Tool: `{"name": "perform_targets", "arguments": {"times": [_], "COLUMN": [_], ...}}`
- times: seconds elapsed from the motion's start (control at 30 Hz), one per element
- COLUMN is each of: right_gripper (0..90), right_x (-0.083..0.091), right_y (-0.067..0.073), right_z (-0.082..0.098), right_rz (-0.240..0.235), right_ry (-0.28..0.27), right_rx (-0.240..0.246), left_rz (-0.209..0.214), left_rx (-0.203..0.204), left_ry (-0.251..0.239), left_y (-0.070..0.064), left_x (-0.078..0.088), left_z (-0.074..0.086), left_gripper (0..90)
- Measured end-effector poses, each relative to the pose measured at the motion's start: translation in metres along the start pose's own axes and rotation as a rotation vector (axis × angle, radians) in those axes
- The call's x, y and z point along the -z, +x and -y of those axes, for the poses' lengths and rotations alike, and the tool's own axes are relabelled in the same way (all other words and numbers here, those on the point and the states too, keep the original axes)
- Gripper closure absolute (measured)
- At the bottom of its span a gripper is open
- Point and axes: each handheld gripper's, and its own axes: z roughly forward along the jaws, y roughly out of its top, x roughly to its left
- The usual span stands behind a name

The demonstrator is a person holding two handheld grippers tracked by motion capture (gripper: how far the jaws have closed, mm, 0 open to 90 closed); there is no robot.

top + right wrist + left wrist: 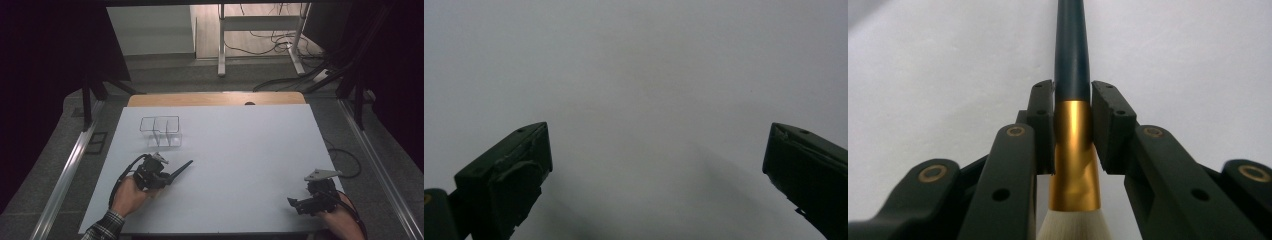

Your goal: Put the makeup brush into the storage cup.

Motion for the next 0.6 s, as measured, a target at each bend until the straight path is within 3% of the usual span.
{"name": "perform_targets", "arguments": {"times": [0.6], "right_gripper": [0.0], "right_x": [0.003], "right_y": [-0.001], "right_z": [-0.001], "right_rz": [0.008], "right_ry": [-0.031], "right_rx": [-0.004], "left_rz": [0.054], "left_rx": [-0.027], "left_ry": [-0.172], "left_y": [-0.008], "left_x": [0.017], "left_z": [-0.002], "left_gripper": [72.9]}}
